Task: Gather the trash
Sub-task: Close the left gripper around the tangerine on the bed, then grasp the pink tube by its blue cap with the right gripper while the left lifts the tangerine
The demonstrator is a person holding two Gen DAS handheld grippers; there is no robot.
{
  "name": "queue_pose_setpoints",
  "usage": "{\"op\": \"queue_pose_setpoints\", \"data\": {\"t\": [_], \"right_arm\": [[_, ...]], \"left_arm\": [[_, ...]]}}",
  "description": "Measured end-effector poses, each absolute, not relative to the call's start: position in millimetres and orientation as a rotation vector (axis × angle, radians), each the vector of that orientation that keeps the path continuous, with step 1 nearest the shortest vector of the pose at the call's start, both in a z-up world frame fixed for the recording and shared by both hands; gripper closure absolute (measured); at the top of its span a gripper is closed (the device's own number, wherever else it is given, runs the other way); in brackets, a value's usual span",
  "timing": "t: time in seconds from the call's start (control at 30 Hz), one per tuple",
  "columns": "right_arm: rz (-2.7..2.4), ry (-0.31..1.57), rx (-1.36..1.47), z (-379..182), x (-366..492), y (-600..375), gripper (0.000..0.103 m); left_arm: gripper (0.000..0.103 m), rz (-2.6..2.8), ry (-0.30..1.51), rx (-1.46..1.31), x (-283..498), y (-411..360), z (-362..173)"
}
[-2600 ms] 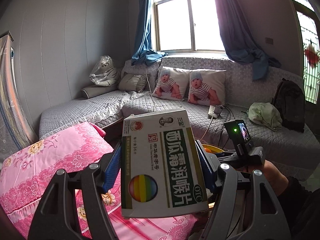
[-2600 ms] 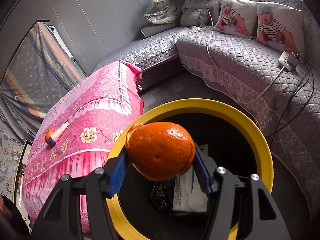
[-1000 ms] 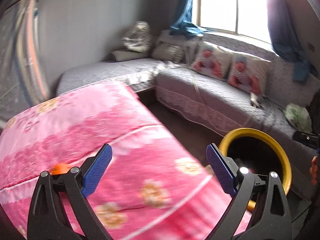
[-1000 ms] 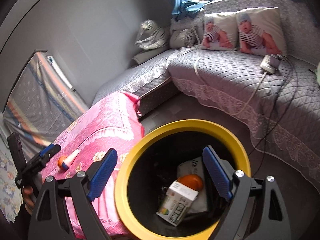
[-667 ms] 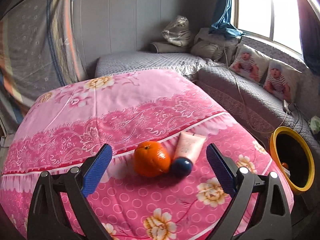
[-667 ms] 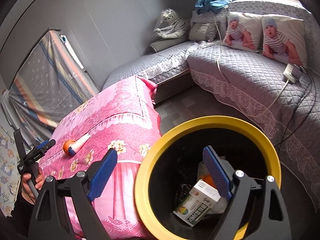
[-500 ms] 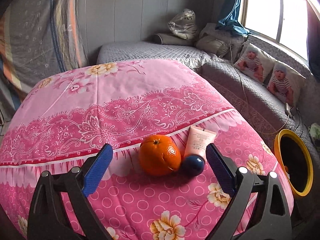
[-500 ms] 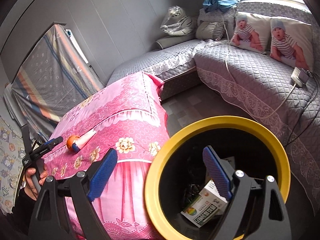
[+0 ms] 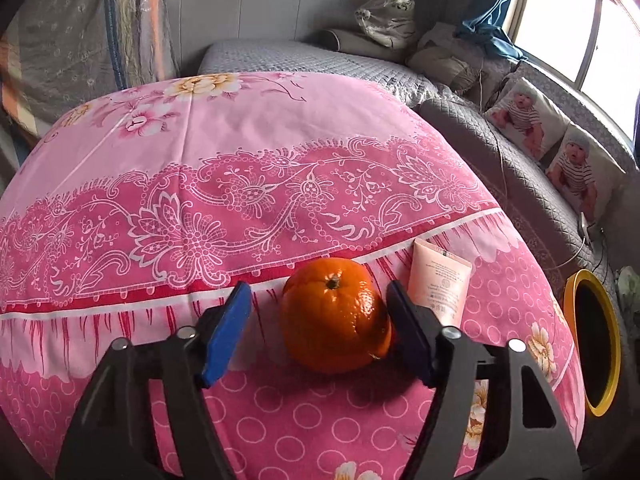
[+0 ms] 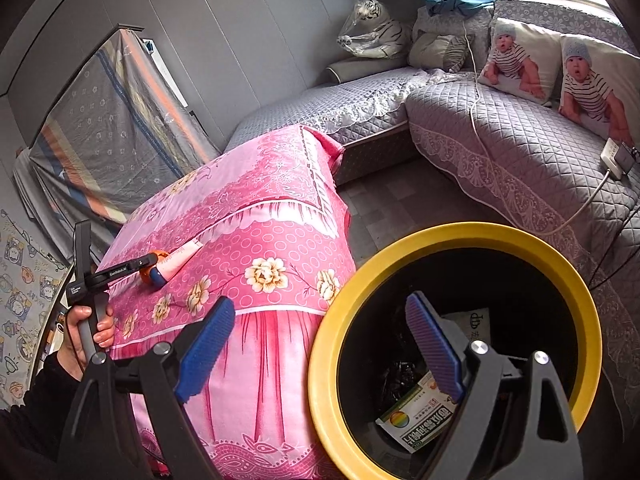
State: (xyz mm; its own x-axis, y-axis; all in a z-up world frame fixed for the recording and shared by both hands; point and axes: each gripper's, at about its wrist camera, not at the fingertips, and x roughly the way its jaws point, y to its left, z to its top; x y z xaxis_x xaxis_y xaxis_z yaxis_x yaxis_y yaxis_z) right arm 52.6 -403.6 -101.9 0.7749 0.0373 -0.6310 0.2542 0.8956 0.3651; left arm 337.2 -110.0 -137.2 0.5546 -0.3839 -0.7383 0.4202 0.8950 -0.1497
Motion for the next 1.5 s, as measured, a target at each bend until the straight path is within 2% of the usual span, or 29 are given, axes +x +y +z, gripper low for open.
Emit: {"op": "queue_pose_setpoints", "data": {"t": [0.03, 0.2, 0.47, 0.63, 0.93, 1.03, 1.1, 1.5], "right_arm": [[-0.118, 0.681, 0.455, -101.4, 53.6, -402.5, 0.019], [-0.068, 0.687, 0.439, -93.2, 61.1, -389.0, 0.019], [0.049, 0.692, 0.393, -72.3, 91.1, -345.8, 0.019], [0.16, 0.735, 0.283, -65.5, 127.2, -281.0, 0.019], [0.181, 0.846, 0.181, -93.1, 205.1, -190.0, 0.019], [0.137, 0.877, 0.158, -104.0, 229.3, -175.3, 0.021], [0.119, 0.912, 0.164, -112.6, 245.7, -169.6, 0.027], [-0.026, 0.989, 0.21, -138.1, 307.5, -164.6, 0.032]], "left_arm": [[0.053, -0.481, 0.861, 0.04, 337.6, -110.4, -137.1], [0.053, -0.483, 0.868, 0.022, 337.9, -107.8, -139.5], [0.063, -0.491, 0.851, -0.027, 329.3, -98.0, -133.4], [0.064, -0.501, 0.756, -0.099, 305.6, -69.0, -99.2], [0.064, -0.453, 0.563, -0.116, 241.0, -15.6, -54.3], [0.064, -0.45, 0.511, -0.115, 220.5, -3.4, -47.1], [0.064, -0.462, 0.499, -0.119, 212.9, 2.0, -45.0], [0.063, -0.542, 0.411, -0.118, 188.3, 8.7, -38.5]]}}
